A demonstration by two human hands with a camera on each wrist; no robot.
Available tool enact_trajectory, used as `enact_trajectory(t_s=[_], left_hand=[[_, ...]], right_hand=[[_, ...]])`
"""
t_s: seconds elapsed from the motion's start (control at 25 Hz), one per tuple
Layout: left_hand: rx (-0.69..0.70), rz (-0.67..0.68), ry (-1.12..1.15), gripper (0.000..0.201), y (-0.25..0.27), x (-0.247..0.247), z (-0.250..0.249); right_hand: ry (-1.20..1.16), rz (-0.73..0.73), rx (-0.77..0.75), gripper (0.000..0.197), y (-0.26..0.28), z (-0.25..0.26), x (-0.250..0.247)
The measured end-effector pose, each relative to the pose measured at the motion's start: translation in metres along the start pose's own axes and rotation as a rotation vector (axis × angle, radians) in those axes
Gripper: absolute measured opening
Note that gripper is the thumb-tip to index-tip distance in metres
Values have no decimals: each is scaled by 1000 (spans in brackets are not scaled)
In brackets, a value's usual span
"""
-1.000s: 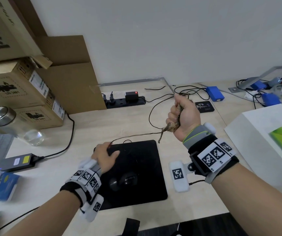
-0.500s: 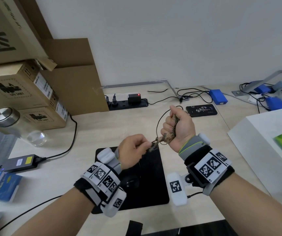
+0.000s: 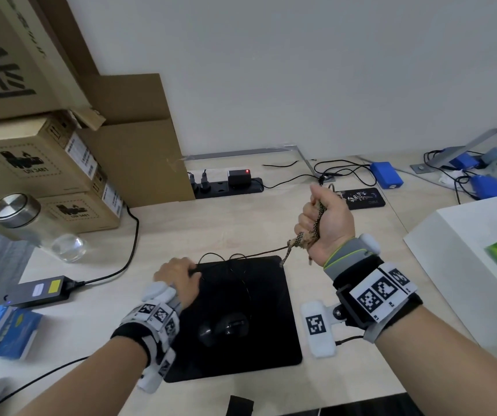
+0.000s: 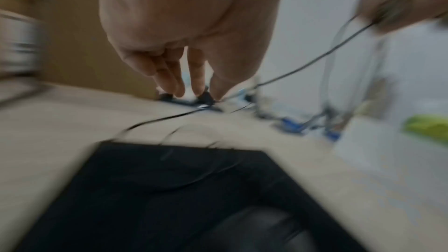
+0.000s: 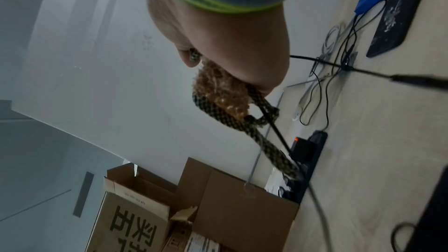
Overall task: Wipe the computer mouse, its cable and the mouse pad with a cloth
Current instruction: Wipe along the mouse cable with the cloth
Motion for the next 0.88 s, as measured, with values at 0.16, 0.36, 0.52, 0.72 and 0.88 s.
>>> enact_trajectory(t_s=[0.16,0.36,0.52,0.72,0.88], left_hand=[[288,37,677,34,14,-6,-107],[337,-24,857,11,17,-12,-135],[344,-80,517,33,5,11,-75],[170,173,120,36,-4,39,-13],[114,306,-78,21,5,24,-17]], right_hand=[[9,28,28,36,-3,-20,7],[-9,47,38,37,-1,-22,6],[-4,1,15,37,-4,-14,-3],[23,-25,-32,36,-7,-14,-5],[53,-27,-49,37,-6,-19,-6]])
Point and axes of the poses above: each hand's wrist, its own y-axis away from the middle knuckle, its own x-axis out of the palm, z = x × y, the point moved 1 cm from there along -y, towards the middle knuckle, and after that the axes turned 7 degrees about x, right-handed, at the moved point
